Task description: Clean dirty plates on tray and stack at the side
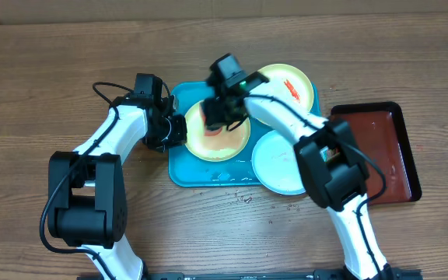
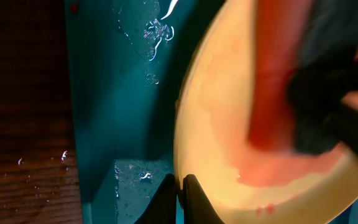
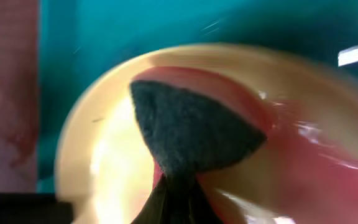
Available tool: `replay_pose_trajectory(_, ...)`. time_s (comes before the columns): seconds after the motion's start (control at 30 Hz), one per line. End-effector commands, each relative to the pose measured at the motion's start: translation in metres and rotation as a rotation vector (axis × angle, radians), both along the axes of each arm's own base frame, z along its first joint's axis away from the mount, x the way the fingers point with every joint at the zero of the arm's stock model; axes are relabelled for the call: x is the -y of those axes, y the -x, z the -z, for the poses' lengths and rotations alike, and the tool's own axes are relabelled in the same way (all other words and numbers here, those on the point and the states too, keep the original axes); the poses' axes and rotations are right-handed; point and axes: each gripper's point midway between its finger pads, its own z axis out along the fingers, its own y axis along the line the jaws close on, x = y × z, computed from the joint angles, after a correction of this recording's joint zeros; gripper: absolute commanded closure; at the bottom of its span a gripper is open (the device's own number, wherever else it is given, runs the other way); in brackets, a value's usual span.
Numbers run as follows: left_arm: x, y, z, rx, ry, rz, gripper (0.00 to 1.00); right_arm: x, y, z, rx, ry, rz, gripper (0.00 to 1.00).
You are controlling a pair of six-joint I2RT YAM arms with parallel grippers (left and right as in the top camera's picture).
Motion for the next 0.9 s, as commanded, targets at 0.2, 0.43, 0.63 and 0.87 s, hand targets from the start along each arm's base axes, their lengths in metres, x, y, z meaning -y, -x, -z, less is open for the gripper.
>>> replay_pose_trajectory(0.2, 0.002, 0.000, -0.002, -0.002, 0.008, 0.002, 0.96, -0.022, 0.049, 0.012, -0.142, 0.001, -0.066, 0.96)
replay_pose_trajectory(0.43, 0.001, -0.001, -0.002, -0.002, 0.006, 0.001, 0.96, 0.029, 0.039, 0.019, -0.215, 0.080, -0.006, 0.96)
replay_pose_trajectory(0.63, -0.005, -0.002, 0.000, 0.006, -0.034, -0.006, 0.96, 0.084, 0.021, 0.029, -0.194, 0.228, 0.046, 0.96)
replay_pose_trajectory(0.87, -0.007, -0.003, 0.001, 0.007, -0.045, -0.007, 0.96, 0.114, 0.004, 0.033, -0.126, 0.344, 0.074, 0.96)
